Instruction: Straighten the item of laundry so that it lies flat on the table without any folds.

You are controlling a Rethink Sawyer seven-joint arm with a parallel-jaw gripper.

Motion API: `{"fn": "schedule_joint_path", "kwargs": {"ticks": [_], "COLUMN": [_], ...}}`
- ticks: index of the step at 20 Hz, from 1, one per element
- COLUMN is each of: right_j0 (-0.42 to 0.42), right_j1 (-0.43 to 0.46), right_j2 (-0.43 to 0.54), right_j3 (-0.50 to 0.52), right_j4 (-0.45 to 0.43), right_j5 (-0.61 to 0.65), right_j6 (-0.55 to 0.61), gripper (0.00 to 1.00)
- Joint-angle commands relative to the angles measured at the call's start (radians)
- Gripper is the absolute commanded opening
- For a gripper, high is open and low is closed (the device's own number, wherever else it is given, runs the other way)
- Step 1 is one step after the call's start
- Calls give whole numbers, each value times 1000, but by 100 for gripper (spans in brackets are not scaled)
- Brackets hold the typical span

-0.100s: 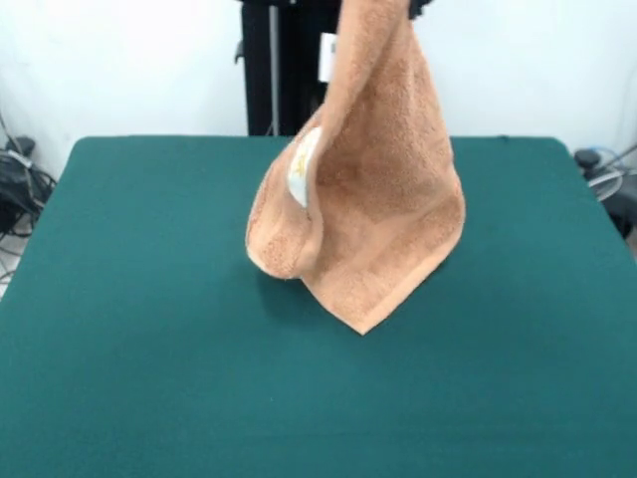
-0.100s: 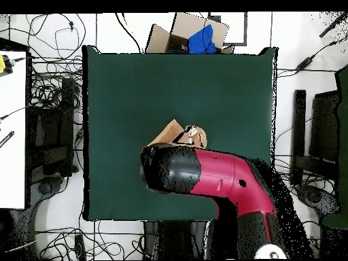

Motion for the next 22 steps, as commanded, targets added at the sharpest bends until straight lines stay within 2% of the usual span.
{"fn": "schedule_joint_path", "kwargs": {"ticks": [1, 11, 19, 22], "right_j0": [148, 357, 410, 408], "right_j1": [72, 93, 54, 53], "right_j2": [-107, -197, -206, -202], "right_j3": [-13, -139, -199, -193], "right_j4": [32, 53, 70, 79], "right_j5": [-68, 41, 170, 160], "right_j6": [480, 701, 775, 777], "gripper": [0, 0, 0, 0]}}
